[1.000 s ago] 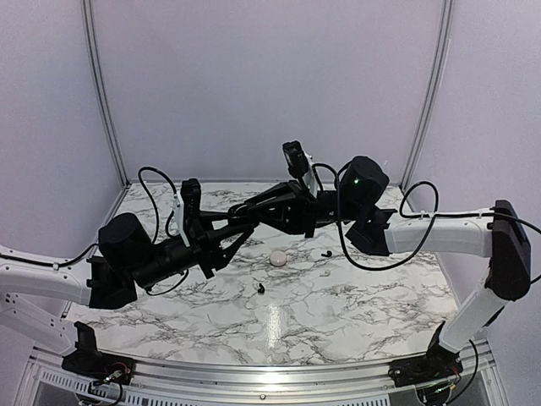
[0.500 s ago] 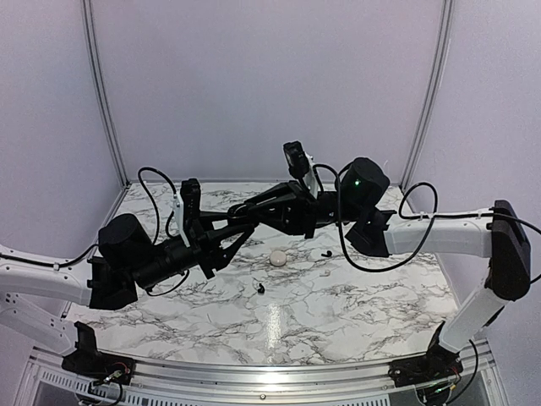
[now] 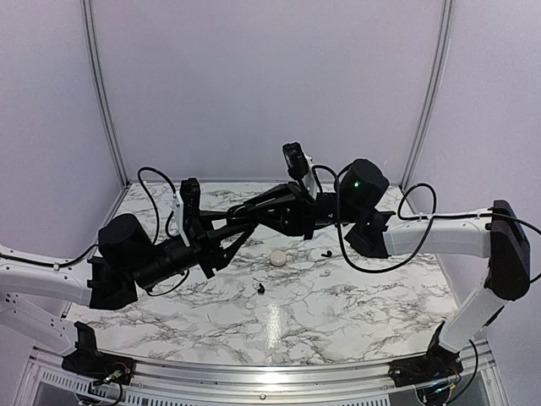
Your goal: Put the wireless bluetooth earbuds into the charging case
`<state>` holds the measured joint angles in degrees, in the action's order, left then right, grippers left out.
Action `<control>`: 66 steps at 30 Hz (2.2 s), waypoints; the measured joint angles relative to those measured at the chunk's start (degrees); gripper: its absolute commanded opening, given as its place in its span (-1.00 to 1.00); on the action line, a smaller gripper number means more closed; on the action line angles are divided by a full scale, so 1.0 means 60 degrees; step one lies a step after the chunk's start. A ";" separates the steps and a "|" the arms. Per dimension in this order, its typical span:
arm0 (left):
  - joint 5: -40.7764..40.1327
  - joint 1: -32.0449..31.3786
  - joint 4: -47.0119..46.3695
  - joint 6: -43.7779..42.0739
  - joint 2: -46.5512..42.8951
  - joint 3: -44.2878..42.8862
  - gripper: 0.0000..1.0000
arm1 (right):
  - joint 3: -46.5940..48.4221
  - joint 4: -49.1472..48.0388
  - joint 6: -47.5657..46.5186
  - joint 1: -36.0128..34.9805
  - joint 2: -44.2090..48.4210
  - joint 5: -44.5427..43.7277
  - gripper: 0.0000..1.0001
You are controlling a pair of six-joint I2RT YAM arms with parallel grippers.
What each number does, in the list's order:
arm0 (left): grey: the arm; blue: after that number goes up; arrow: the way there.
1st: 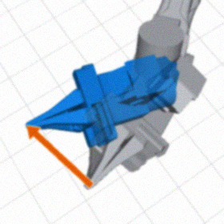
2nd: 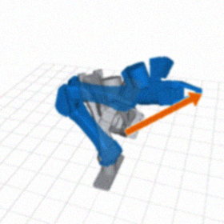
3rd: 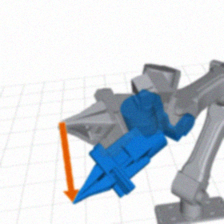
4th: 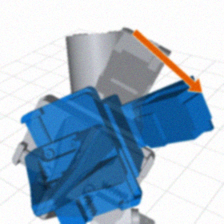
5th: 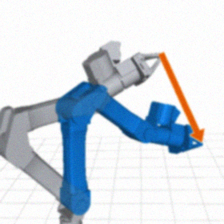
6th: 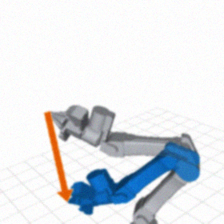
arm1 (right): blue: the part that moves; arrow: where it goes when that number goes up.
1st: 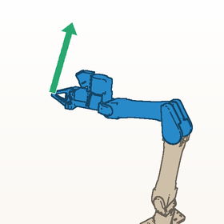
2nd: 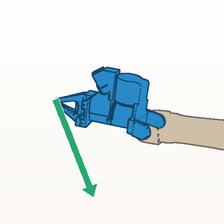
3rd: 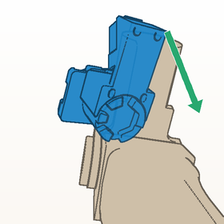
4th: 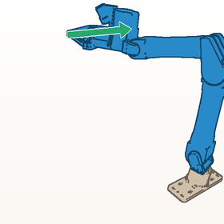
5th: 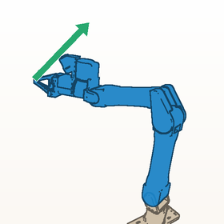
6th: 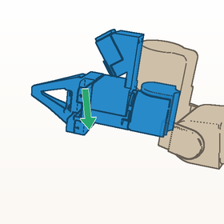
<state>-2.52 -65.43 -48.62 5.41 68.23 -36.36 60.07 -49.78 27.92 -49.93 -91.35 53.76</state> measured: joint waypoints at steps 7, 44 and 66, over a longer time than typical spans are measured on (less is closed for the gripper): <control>-0.0025 0.0000 0.0004 -0.0018 0.0000 0.0000 -0.36 | -0.0102 -0.0135 0.0062 -0.0011 -0.0036 -0.0058 -0.93; 0.1450 0.0084 0.3395 -0.1155 -0.0805 -0.0087 -1.00 | 0.1577 0.7380 -0.4732 -0.0251 0.0448 -0.0299 0.48; 0.1789 0.0273 0.3654 -0.1228 -0.0816 -0.0189 -1.00 | 0.1585 0.7584 -0.4328 -0.0200 0.0444 -0.0933 0.29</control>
<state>8.21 -63.79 -26.70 -1.96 63.33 -37.50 69.58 -4.27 1.96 -51.13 -88.68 48.16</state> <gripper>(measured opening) 0.253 0.651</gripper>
